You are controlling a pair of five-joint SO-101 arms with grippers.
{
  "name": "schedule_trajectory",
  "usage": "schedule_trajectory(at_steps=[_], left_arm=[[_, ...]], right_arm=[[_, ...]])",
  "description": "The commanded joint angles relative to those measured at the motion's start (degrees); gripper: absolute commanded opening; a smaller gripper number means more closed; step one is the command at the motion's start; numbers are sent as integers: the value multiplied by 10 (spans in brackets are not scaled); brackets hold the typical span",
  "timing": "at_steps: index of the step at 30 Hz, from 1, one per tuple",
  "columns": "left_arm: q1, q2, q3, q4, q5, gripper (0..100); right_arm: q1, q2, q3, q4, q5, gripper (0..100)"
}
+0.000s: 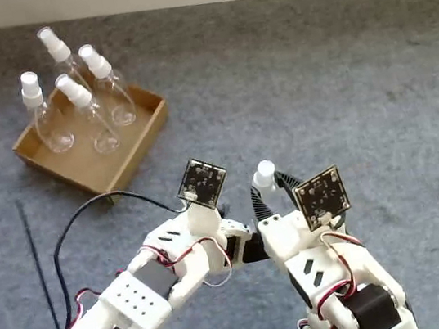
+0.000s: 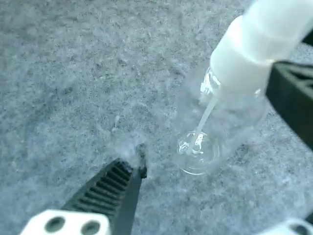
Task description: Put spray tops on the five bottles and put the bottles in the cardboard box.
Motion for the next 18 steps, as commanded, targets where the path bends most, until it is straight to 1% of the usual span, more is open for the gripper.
schedule_trajectory(at_steps=[1,7,11,14,18], left_arm=[[-8,60,-33,-60,-4,486],[1,146,-48,-137,-4,486],[3,204,-89,-142,-5,485],[5,234,-102,-142,-5,485],[4,241,-103,-142,-5,476]], right_arm=[[-1,-3,-5,2,9,139],[-1,-3,-5,2,9,139],[-1,-3,-5,3,9,139],[-4,-3,-5,26,9,139],[-3,-3,-5,29,9,139]])
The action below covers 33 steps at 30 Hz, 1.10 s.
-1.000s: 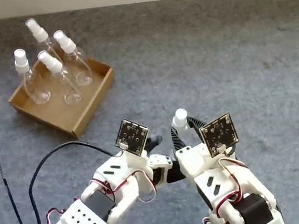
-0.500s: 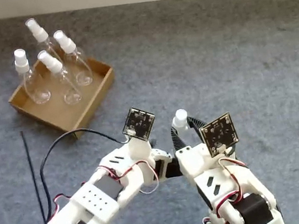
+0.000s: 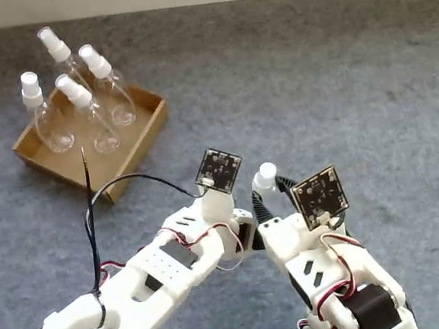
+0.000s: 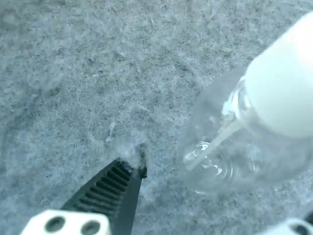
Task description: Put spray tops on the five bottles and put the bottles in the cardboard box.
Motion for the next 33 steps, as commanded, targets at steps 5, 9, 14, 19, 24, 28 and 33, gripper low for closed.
schedule_trajectory(at_steps=[5,9,14,19,24,28,33], left_arm=[[4,1,-31,-25,-5,335],[3,1,-15,-80,-5,270],[1,1,27,-172,-5,213],[1,1,48,-227,-5,152],[2,1,49,-226,-4,151],[1,1,50,-225,-4,152],[-22,1,-73,18,-4,152]], right_arm=[[-4,-2,-5,3,9,139],[-4,-2,-5,3,9,139],[-4,-2,-5,3,9,139],[-4,-2,-5,3,9,139],[-2,-2,-5,3,9,139],[0,-2,-5,3,9,139],[57,-2,-11,-1,8,139]])
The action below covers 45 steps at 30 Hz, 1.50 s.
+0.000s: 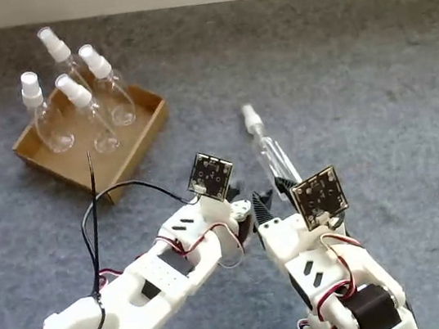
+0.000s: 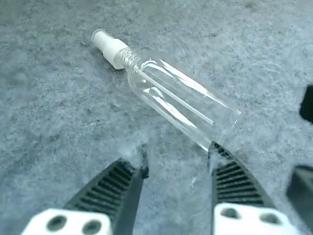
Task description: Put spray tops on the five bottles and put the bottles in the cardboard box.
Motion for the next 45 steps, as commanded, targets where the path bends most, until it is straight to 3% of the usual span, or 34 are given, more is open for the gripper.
schedule_trajectory(at_steps=[1,5,9,22,30,32,39,45], left_arm=[[-29,1,-167,275,-4,152],[-36,6,-342,513,-4,152],[-36,7,-447,606,0,152],[-34,63,-584,700,3,152],[-32,240,-799,815,98,154],[-28,282,-838,824,133,191],[-28,436,-934,825,285,476],[-29,548,-1002,825,314,499]], right_arm=[[80,-2,-12,-4,6,139],[163,-2,-11,-44,4,139],[218,-2,-6,-85,4,139],[231,-2,-6,-85,4,139],[232,-2,-6,-85,4,139],[232,-2,-4,-85,5,139],[232,-2,17,-87,7,139],[232,-2,18,-87,7,139]])
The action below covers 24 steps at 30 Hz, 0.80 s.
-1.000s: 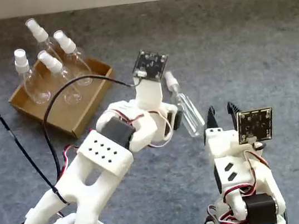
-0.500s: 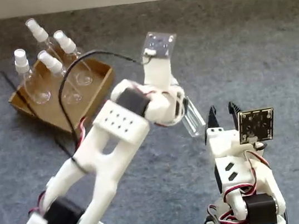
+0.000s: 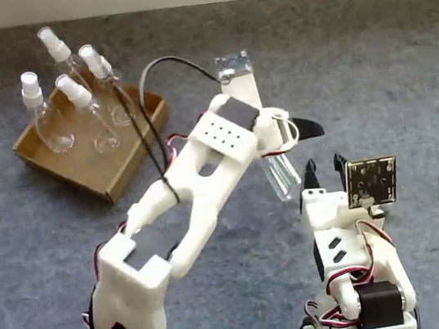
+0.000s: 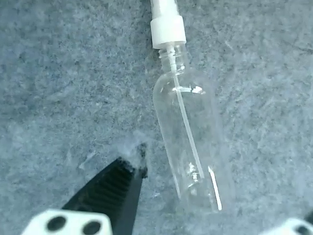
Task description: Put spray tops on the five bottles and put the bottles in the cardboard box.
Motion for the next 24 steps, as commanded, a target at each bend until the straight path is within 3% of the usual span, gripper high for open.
schedule_trajectory(at_steps=[1,12,20,24], left_arm=[[0,54,-76,4,25,489],[0,205,-203,4,24,229],[-1,255,-238,31,20,168],[-5,256,-237,43,-59,108]], right_arm=[[7,-3,-6,-18,7,139],[7,-3,-6,-18,8,139],[7,-3,-6,-18,8,139],[7,-3,-6,-18,8,139]])
